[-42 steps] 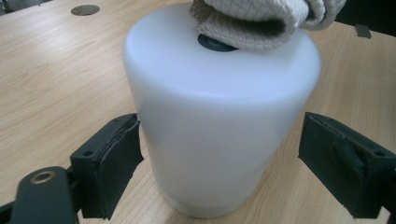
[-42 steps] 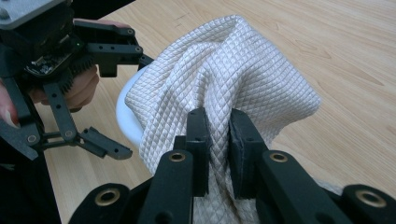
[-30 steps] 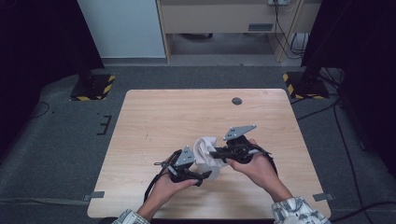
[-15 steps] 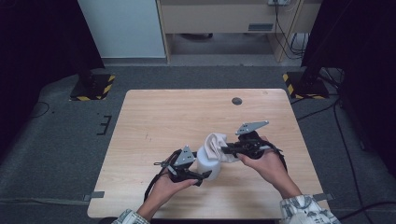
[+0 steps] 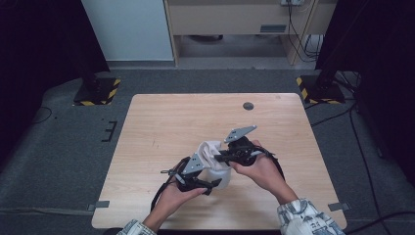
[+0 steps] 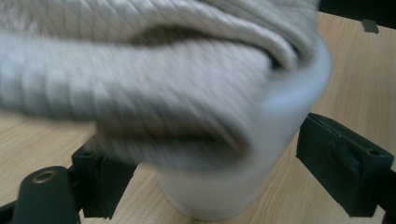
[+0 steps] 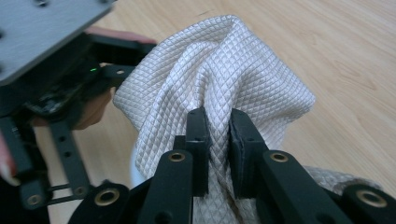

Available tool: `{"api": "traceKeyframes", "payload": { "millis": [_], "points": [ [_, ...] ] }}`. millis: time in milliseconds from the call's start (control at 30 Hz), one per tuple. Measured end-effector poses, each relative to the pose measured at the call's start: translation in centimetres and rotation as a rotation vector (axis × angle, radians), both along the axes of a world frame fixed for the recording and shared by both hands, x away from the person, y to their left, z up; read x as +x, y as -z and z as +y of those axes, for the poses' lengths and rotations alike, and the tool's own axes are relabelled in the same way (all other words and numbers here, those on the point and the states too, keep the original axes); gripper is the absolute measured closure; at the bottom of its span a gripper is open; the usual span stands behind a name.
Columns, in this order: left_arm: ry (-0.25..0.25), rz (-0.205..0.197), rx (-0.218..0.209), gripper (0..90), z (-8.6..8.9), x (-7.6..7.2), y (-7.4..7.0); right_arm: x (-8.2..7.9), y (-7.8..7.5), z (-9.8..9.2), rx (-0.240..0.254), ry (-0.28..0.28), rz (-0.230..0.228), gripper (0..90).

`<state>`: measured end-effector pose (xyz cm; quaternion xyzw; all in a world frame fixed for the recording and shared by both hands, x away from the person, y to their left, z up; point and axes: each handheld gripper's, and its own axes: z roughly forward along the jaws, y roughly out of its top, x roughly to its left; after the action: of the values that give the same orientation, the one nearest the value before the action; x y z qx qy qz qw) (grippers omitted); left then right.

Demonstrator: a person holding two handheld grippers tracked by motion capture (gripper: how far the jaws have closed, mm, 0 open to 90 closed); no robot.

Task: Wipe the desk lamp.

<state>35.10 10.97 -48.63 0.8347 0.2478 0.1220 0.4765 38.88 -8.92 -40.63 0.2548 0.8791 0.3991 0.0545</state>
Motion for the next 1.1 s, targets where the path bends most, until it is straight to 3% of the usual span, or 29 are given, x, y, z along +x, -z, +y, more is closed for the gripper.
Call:
{"api": "traceKeyframes", "payload": {
  "millis": [167, 333, 467, 500, 633, 767, 867, 900, 1100],
  "points": [
    [0.004, 0.008, 0.000, 13.9, 0.0, 0.0, 0.0, -1.7, -0.2, 0.1, 0.000, -0.054, -0.001, 79.8],
    [0.000, 0.005, 0.004, 14.2, 0.0, 0.0, 0.0, -2.4, -0.2, -1.3, 0.005, -0.047, 0.002, 79.8],
    [-0.002, 0.005, 0.003, 14.5, 0.0, -0.1, 0.0, -2.0, -0.4, -3.4, 0.005, 0.001, 0.005, 79.7],
    [-0.002, 0.006, 0.003, 14.5, 0.0, -0.1, 0.0, -1.3, -0.4, -4.3, 0.007, 0.037, 0.011, 79.7],
    [0.002, 0.006, 0.000, 14.7, 0.1, -0.1, 0.0, -0.1, -0.3, -4.9, 0.006, 0.080, 0.017, 79.7],
    [0.007, 0.007, -0.002, 14.5, 0.0, -0.1, 0.0, 0.9, -0.4, -4.2, 0.001, 0.089, 0.018, 79.7],
    [0.010, 0.005, 0.002, 14.5, 0.0, -0.1, 0.0, 1.1, -0.5, -2.5, -0.007, 0.061, 0.015, 79.7],
    [0.020, 0.010, -0.009, 14.5, -0.1, -0.1, 0.0, 0.9, -0.4, -1.3, -0.009, 0.035, 0.019, 79.7],
    [0.000, -0.008, 0.008, 14.4, 0.1, -0.1, -0.1, -1.0, -0.2, 0.0, 0.008, -0.031, 0.020, 79.7]
  ]
}}
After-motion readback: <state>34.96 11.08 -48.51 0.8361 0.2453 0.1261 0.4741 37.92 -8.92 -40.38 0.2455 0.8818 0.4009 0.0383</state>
